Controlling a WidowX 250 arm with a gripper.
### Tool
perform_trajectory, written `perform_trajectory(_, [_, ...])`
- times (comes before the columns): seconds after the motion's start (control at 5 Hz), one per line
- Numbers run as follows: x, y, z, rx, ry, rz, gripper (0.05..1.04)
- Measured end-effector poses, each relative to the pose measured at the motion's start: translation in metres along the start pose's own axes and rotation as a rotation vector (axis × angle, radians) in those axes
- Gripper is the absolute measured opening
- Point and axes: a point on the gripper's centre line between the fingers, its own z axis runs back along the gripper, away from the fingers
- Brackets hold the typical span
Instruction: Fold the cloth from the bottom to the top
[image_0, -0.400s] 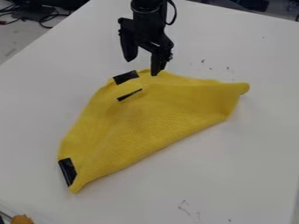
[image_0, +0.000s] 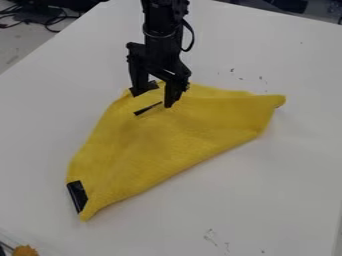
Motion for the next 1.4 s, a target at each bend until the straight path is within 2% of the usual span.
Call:
perform_trajectory(0.2, [-0.027,0.006,0.019,0.022,-0.024,0.068,1.000])
perform_trajectory(0.4, [-0.071,0.005,0.037,0.030,-0.034,0.194,1.000])
perform_trajectory(0.6, [-0.109,0.011,0.029,0.025,-0.032,0.283,1.000])
perform_trajectory(1.0, [-0.159,0.009,0.008,-0.003,-0.014,0.383,1.000])
perform_trajectory(1.2, [-0.166,0.001,-0.002,-0.027,-0.003,0.388,1.000])
perform_trajectory(1.4, [-0.174,0.004,-0.008,0.007,0.033,0.415,1.000])
